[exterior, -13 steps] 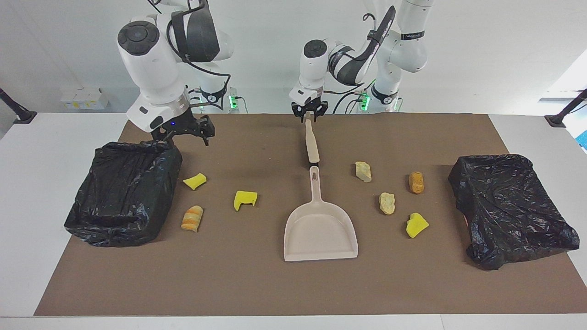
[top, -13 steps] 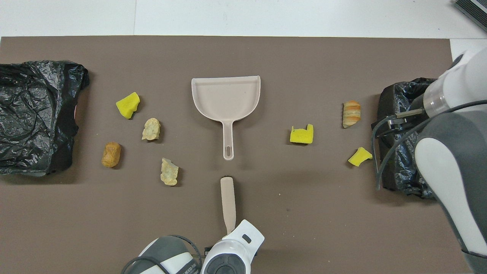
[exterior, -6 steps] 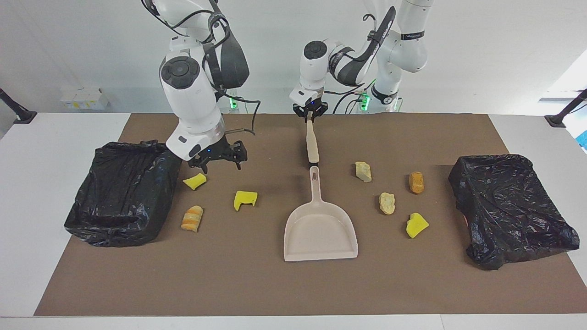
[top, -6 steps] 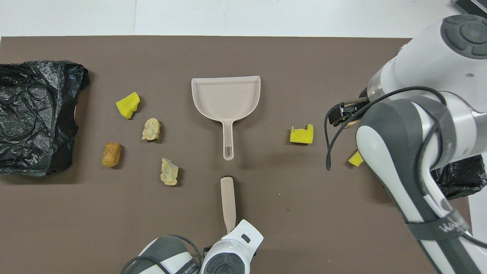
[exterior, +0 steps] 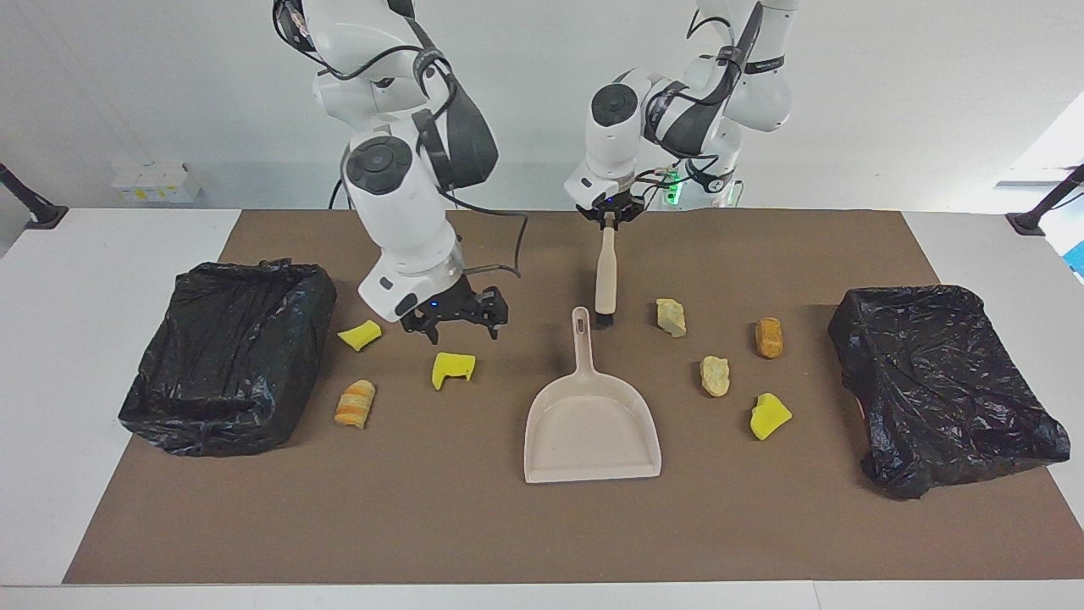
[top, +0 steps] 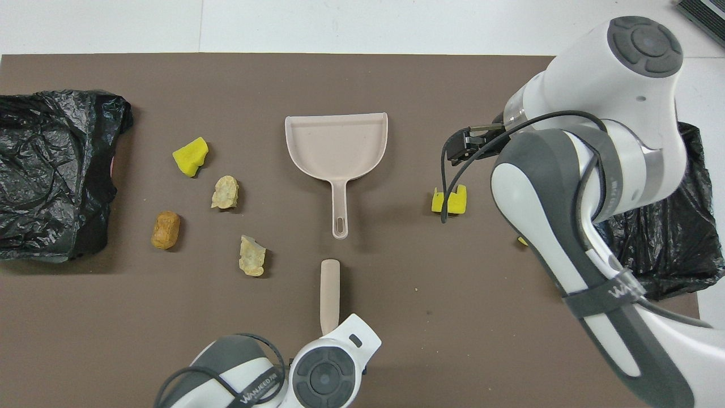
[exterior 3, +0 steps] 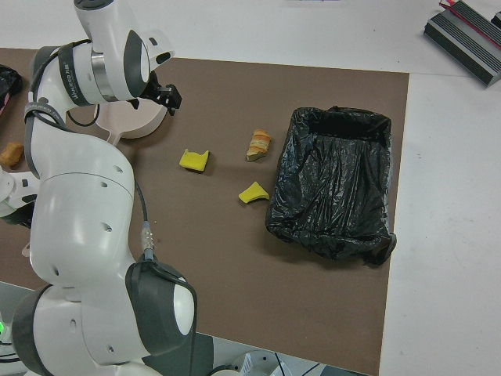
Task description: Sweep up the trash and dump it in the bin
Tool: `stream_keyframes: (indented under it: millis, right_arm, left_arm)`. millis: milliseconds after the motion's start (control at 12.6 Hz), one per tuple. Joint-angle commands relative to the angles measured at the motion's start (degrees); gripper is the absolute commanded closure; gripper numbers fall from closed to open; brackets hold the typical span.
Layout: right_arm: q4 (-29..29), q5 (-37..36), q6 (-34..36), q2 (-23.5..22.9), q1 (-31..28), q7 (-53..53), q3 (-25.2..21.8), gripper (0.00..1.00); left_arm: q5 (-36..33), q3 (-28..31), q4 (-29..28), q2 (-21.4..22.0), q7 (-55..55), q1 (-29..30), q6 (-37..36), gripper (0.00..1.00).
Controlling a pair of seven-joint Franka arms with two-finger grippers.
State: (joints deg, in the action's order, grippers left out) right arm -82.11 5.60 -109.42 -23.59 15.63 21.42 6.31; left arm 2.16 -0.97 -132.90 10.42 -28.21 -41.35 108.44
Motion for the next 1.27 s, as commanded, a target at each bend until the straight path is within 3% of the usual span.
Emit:
stream_keyframes:
  millis: [0, 158, 396, 554, 949, 1187]
  right_arm:
    - [2.0, 0.2, -4.0, -3.6, 3.4, 4.9, -0.1, 0.00]
    - [2.0, -0.2, -6.8, -5.8, 6.9, 9.7, -0.5, 0.00]
    - [2.0, -12.6, -9.5, -9.1, 14.4, 19.2, -0.4, 0.03]
    - [1.3, -15.7, -10.0, -9.4, 16.0, 23.0, -0.1, 0.08]
    - [-2.1, -18.1, -12.9, -9.3, 17.2, 23.3, -0.1, 0.20]
    - [-3.7, -17.8, -13.6, -8.9, 16.8, 22.5, -0.1, 0.35]
  left_arm:
    - [-2.2, -0.5, -0.3, 4.0, 8.0, 9.6, -2.7, 1.00]
    - [-8.3, -0.5, 1.1, 3.6, 17.4, 15.2, -2.7, 1.00]
    - [-13.5, -0.6, 1.4, 2.4, 26.5, 25.3, -0.8, 1.00]
    - [-16.0, -0.6, 1.3, 2.2, 32.8, 30.9, 0.6, 1.00]
    - [-16.5, -0.6, -0.1, 2.1, 33.1, 41.5, 4.9, 1.00]
    - [-16.3, -0.6, -3.6, 1.7, 32.2, 42.3, 4.9, 1.00]
